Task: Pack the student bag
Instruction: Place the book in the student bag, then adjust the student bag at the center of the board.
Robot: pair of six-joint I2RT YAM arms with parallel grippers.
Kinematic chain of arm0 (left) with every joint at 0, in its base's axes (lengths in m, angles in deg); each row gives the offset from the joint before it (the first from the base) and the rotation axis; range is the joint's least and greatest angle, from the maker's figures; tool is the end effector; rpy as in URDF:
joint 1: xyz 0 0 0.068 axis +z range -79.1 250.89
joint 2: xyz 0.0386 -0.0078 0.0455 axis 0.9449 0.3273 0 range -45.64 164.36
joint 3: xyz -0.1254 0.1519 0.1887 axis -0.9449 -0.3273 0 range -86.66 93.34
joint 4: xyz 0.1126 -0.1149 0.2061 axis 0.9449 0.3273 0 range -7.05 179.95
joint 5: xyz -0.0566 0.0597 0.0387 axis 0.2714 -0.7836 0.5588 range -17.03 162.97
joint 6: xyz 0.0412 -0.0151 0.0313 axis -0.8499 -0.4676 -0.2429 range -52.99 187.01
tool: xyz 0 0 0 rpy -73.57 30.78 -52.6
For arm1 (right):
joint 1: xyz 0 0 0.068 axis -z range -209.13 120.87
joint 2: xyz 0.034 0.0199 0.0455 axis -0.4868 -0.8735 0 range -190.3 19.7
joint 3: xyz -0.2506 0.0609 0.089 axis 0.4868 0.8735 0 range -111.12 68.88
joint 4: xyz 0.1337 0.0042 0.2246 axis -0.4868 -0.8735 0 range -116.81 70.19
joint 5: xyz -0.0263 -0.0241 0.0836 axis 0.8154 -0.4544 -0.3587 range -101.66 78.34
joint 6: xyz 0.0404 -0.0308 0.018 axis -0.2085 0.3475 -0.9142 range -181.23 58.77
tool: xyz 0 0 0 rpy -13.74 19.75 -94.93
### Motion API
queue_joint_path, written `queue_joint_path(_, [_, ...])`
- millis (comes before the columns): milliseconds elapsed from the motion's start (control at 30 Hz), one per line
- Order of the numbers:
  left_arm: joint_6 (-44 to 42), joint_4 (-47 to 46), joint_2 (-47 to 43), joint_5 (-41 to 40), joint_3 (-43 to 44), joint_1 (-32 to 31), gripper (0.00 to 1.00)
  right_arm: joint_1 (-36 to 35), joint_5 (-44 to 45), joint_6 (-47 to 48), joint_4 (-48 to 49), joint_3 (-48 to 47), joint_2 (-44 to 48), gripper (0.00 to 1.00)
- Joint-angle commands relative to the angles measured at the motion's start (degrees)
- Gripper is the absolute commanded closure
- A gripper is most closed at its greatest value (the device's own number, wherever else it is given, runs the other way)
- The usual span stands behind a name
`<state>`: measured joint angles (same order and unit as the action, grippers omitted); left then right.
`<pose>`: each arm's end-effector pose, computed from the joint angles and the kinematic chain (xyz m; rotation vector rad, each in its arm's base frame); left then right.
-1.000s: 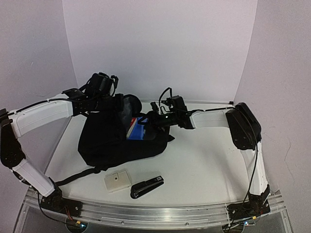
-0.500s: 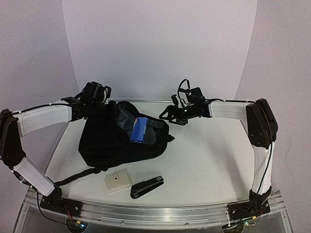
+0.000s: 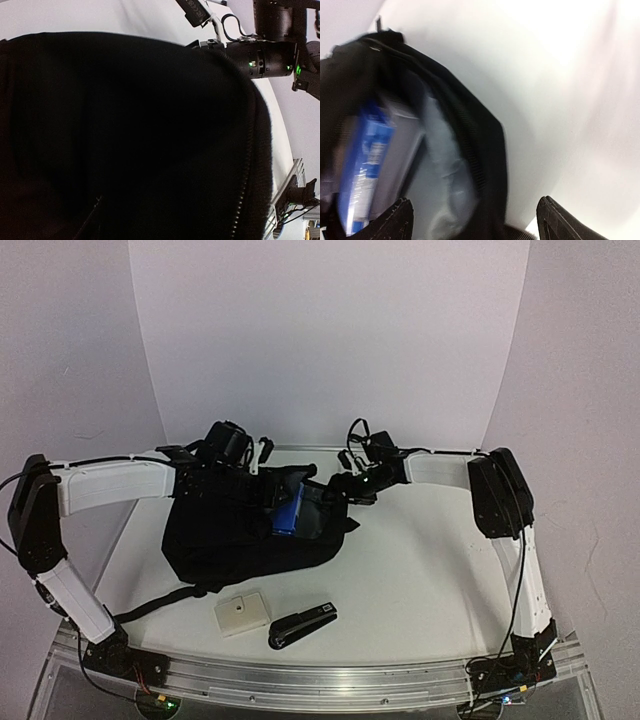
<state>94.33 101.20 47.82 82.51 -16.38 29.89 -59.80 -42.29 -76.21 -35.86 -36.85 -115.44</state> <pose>0.2727 -0.2450 0.2636 0.3781 2.3871 -0.7789 0.4409 0.2826 0.1571 -0.6040 2.3801 1.0035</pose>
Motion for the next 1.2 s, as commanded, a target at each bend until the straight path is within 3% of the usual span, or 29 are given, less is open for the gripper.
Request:
queue_joint_path(0, [6.11,1.33,-10.12,-5.72,-5.89,0.06,0.18,-0.32,-0.02,1.13,-1.27,-3.51,-2.45,0.25])
queue_joint_path(67, [9.44,1.94,-14.16,-8.29,-8.5,-0.23,0.16,-0.29,-0.51,1.0,-1.27,-3.65,-2.62,0.37])
queue_joint_path(300, [19.95,5.68,-25.91,-15.42,-19.2,-1.13,0.06,0.54,-0.4,1.45,-1.26,-1.24,0.17,0.95])
queue_joint_path(333, [21.36,7.38,-27.01,-16.6,-20.23,-1.14,0.06,1.04,-0.39,1.31,-1.27,-0.75,0.72,1.0])
queue_joint_path(533, [27.0,6.99,-29.45,-16.52,-25.65,-1.18,0.05,6.1,-1.04,-0.26,-1.27,3.56,4.63,1.0])
queue_joint_path(767, [26.16,-4.17,-19.74,-15.23,-24.75,-0.5,0.03,12.05,-3.56,-0.79,-1.17,12.32,11.01,1.0])
queue_joint_path(900, [23.72,-13.89,-7.09,-7.38,-18.7,1.5,0.03,14.64,-4.55,0.15,-1.18,19.94,16.29,1.0])
queue_joint_path(1167, [16.64,-20.12,16.17,3.66,1.89,2.77,0.09,17.23,-7.0,4.4,-1.44,35.65,29.78,0.98])
